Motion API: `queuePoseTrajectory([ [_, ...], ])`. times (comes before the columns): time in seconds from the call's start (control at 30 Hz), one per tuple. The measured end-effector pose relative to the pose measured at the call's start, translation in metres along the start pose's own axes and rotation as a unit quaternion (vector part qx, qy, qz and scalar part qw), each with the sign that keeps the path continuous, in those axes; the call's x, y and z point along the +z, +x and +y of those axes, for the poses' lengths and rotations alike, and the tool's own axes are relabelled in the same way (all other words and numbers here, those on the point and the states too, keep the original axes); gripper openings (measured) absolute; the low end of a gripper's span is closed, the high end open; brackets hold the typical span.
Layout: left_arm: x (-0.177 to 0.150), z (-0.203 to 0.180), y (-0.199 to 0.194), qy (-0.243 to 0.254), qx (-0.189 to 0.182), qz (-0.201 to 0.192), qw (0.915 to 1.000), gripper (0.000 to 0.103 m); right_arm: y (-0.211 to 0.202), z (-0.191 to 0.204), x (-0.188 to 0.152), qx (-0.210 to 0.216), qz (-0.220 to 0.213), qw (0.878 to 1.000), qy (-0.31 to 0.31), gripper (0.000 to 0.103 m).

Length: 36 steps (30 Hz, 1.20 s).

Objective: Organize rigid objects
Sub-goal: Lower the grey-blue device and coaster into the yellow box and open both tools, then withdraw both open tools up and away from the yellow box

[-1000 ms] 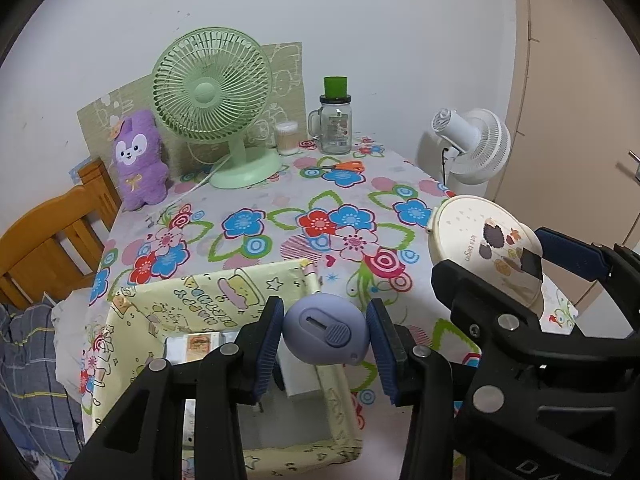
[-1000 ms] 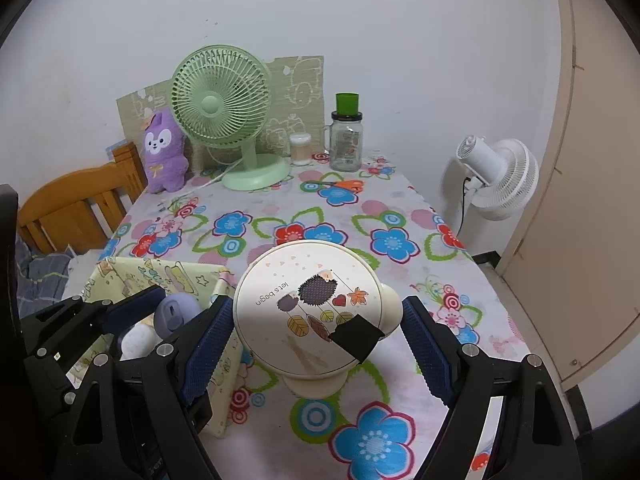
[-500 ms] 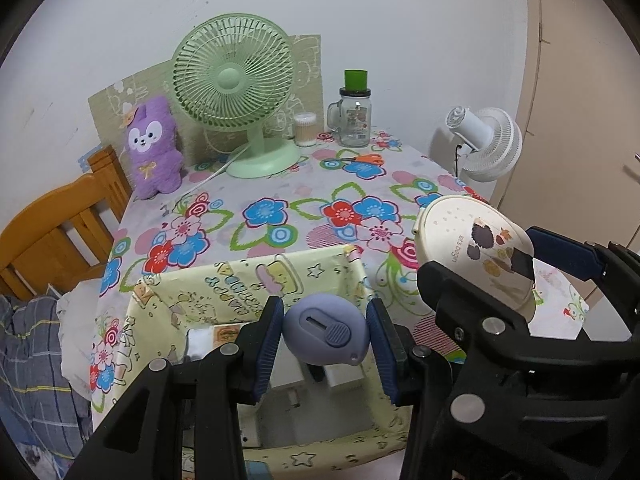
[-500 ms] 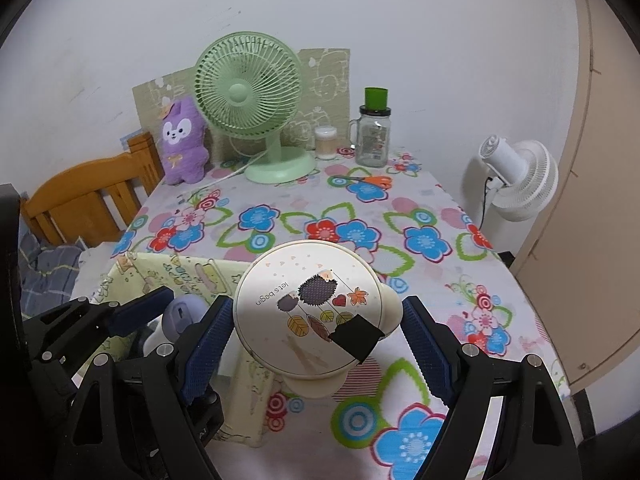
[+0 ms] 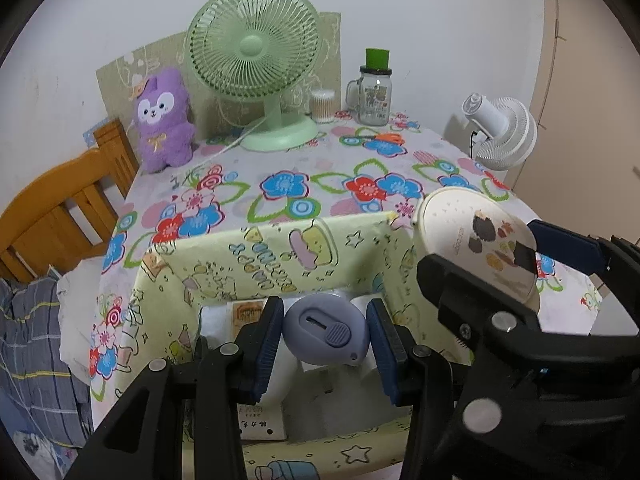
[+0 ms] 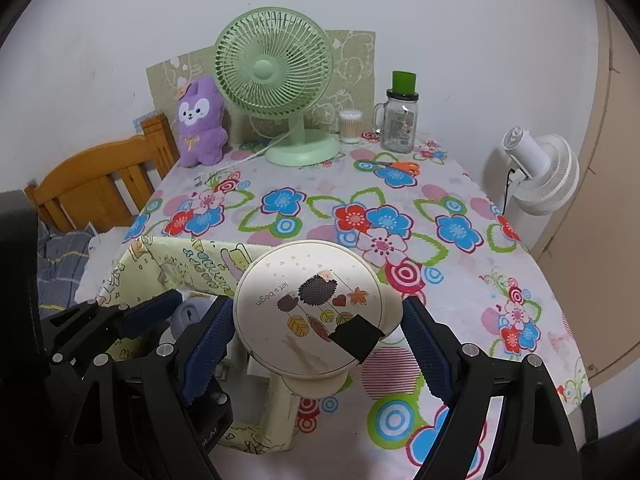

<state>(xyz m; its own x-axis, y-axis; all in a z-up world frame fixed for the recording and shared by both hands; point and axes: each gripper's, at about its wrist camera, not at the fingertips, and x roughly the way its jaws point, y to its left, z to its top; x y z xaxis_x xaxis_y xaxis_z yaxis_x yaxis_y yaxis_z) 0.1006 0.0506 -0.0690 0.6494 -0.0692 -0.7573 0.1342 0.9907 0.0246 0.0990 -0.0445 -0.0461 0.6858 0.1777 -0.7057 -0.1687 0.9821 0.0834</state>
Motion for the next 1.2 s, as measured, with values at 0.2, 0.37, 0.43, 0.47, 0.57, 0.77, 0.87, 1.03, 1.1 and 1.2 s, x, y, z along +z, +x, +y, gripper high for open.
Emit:
queuePoseTrajectory([
  [0.2, -0.006, 0.002, 0.003, 0.002, -0.011, 0.013, 0.9999, 0.045, 0.008, 0.003, 0.000, 0.000, 0.006, 1.000, 0.003, 0.085],
  [0.37, -0.010, 0.009, 0.006, -0.004, -0.001, 0.022, 0.9997, 0.060, 0.013, 0.008, 0.000, -0.002, 0.011, 1.000, 0.001, 0.085],
  [0.43, -0.011, 0.012, 0.006, -0.006, -0.003, 0.020, 0.9998, 0.071, 0.016, 0.011, -0.001, 0.001, 0.014, 1.000, 0.000, 0.085],
  [0.47, -0.011, 0.013, 0.005, -0.007, -0.004, 0.019, 0.9998, 0.072, 0.017, 0.013, -0.001, 0.004, 0.015, 1.000, -0.002, 0.085],
  [0.57, -0.012, 0.018, 0.004, -0.009, -0.002, 0.015, 0.9998, 0.081, 0.020, 0.019, 0.000, 0.006, 0.017, 1.000, -0.008, 0.085],
  [0.77, -0.014, 0.031, 0.006, -0.020, 0.007, 0.017, 0.9996, 0.088, 0.025, 0.032, 0.000, 0.012, 0.023, 1.000, -0.017, 0.085],
  [0.87, -0.014, 0.037, 0.007, -0.027, 0.009, 0.017, 0.9995, 0.090, 0.029, 0.038, -0.001, 0.017, 0.029, 0.999, -0.023, 0.085],
  [1.03, -0.015, 0.043, 0.011, -0.029, 0.014, 0.020, 0.9993, 0.094, 0.038, 0.046, -0.002, 0.020, 0.037, 0.999, -0.028, 0.085],
  [1.1, -0.016, 0.045, 0.012, -0.029, 0.016, 0.021, 0.9992, 0.096, 0.039, 0.048, -0.002, 0.016, 0.037, 0.999, -0.032, 0.085],
  [1.2, -0.016, 0.048, 0.014, -0.029, 0.021, 0.023, 0.9991, 0.098, 0.041, 0.051, -0.003, 0.010, 0.034, 0.999, -0.034, 0.086],
])
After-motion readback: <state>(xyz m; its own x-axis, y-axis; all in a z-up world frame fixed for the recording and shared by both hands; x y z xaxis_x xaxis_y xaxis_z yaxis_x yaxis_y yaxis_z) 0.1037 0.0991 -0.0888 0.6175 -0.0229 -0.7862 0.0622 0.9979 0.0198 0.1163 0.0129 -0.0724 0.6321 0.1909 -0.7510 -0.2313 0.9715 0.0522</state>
